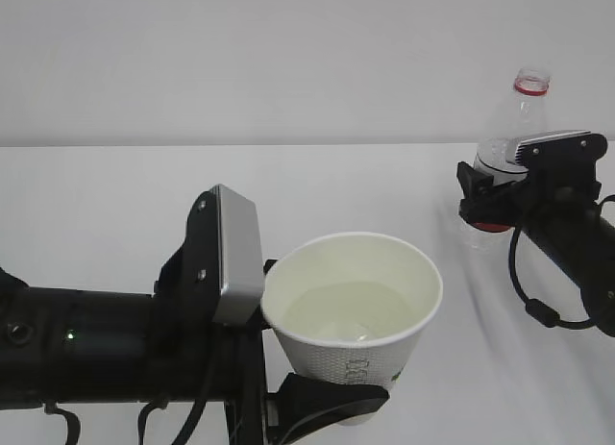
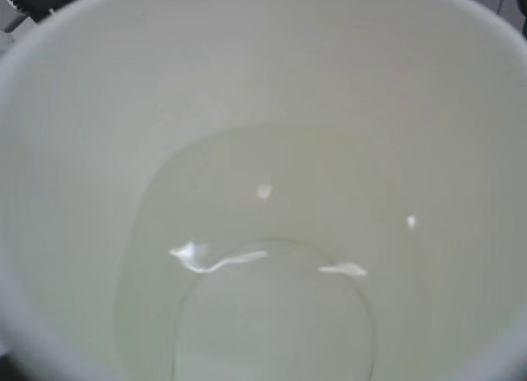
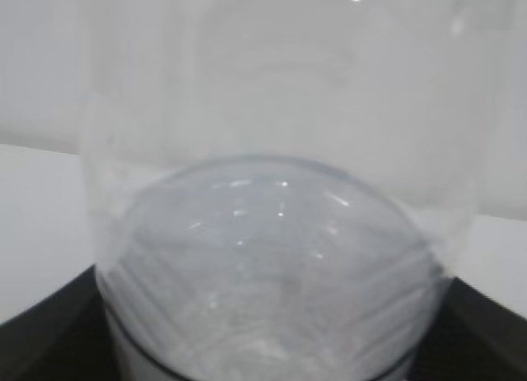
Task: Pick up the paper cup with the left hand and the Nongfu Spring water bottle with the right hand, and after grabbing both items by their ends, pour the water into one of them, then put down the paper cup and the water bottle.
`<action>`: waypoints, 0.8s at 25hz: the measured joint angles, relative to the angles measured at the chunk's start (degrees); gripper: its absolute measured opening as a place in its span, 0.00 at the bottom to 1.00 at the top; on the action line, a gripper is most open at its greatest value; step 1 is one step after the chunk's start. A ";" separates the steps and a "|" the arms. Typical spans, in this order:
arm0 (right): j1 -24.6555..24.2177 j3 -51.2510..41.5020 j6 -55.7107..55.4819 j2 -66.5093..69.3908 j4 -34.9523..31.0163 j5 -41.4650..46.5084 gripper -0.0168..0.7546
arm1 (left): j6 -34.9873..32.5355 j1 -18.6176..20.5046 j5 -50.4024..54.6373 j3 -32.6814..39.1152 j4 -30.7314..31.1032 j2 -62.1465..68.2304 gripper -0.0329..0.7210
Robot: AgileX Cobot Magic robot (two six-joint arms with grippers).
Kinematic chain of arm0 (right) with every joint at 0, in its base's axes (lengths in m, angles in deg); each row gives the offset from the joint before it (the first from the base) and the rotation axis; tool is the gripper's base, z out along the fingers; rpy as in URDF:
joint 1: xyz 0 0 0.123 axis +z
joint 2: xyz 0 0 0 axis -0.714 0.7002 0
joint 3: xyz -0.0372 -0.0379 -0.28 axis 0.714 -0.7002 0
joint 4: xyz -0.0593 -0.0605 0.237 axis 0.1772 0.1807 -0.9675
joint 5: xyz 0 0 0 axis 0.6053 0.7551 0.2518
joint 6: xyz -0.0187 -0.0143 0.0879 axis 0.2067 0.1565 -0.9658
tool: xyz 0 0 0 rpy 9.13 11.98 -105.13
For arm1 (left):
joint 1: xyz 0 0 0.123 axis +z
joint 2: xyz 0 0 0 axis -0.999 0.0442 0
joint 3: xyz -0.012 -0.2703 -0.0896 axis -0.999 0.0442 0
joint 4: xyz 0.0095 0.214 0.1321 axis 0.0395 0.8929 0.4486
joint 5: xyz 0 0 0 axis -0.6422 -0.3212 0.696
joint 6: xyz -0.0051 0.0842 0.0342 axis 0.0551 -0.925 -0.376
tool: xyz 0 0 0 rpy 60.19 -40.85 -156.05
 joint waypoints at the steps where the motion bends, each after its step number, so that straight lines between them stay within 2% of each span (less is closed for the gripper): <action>1: 0.00 -0.13 0.00 -0.63 0.00 0.00 0.88 | 0.00 0.00 0.00 0.00 0.00 0.00 0.72; 20: 0.00 -5.94 0.00 -9.09 0.39 0.00 0.85 | 0.00 0.00 0.00 0.00 -0.36 0.00 0.72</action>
